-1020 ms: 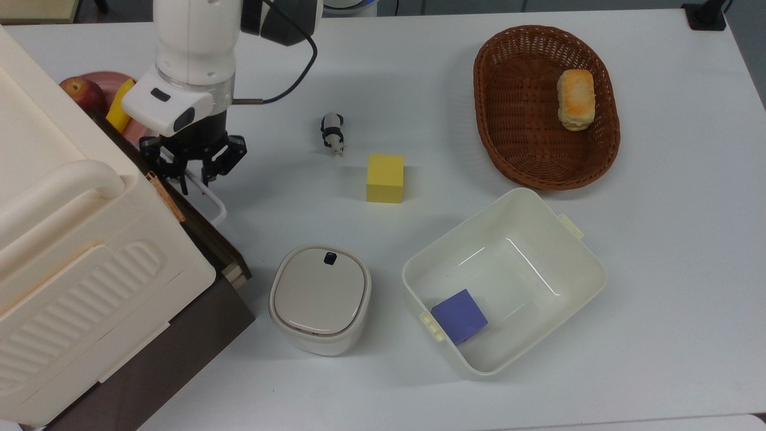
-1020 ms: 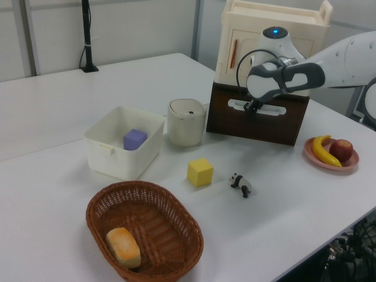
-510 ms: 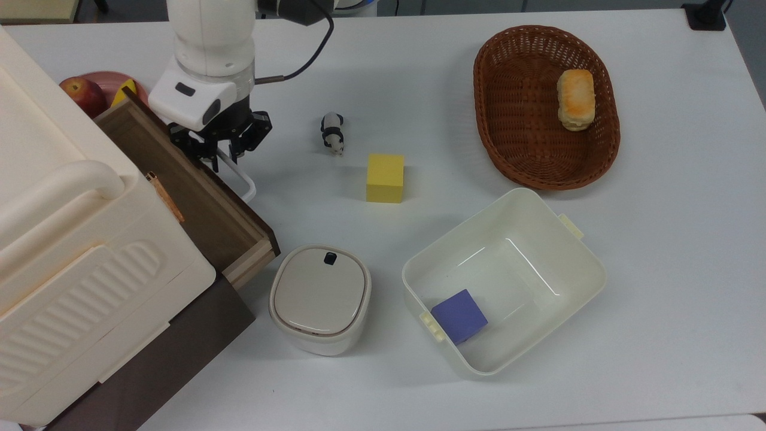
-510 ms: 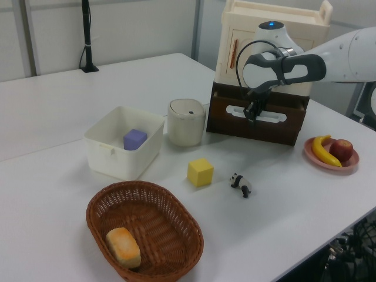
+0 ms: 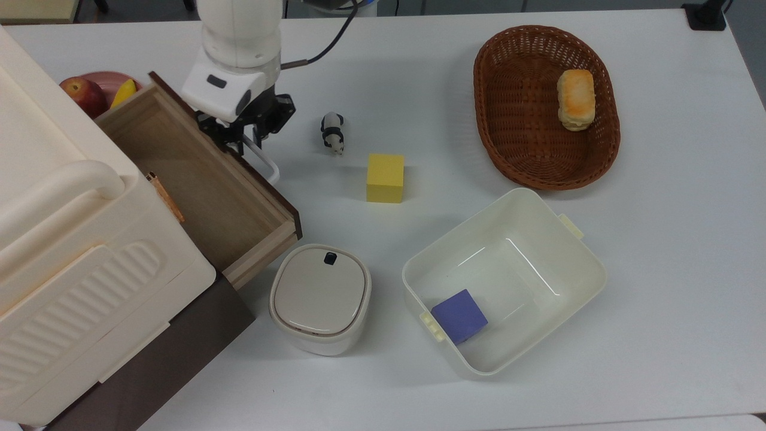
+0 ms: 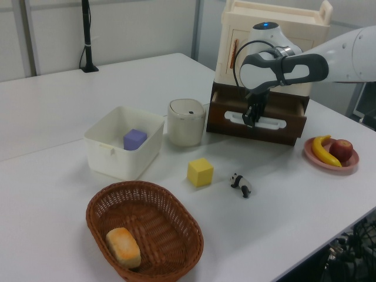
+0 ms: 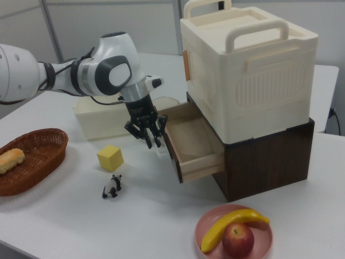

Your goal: Slide open the drawer

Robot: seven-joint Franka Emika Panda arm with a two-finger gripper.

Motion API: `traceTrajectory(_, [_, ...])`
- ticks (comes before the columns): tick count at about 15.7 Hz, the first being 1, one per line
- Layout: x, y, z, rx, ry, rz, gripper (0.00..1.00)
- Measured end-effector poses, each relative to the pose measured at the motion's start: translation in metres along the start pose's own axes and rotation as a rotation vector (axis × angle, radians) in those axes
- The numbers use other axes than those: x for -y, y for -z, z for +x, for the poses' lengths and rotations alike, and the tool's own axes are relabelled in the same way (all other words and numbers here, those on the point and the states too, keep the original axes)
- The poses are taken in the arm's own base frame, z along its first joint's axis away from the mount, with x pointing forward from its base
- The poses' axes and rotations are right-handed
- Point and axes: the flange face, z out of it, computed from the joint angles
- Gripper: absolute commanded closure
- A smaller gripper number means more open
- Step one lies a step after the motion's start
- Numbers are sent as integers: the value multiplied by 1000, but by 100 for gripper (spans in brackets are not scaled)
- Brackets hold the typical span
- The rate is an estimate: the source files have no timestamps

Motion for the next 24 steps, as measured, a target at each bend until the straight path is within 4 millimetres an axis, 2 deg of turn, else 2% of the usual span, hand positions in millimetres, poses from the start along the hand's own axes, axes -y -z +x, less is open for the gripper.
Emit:
traceTrajectory(1, [4,2,1,0,7,2,0])
traceTrajectory(8, [10,14,3,-22,1,10,0])
traceTrajectory(12, [11,59,-6,-49,-3,-1,0])
traceTrajectory(15, [31,88,-11,-28,11,16,0])
traceTrajectory(17, [55,96,-6,-21,-30,47,0])
traceTrajectory(19, [83,101,2,-10,-121,60,0])
traceTrajectory(21, [102,109,7,-11,-230,62,0])
traceTrajectory(24, [103,125,0,-32,-382,115,0])
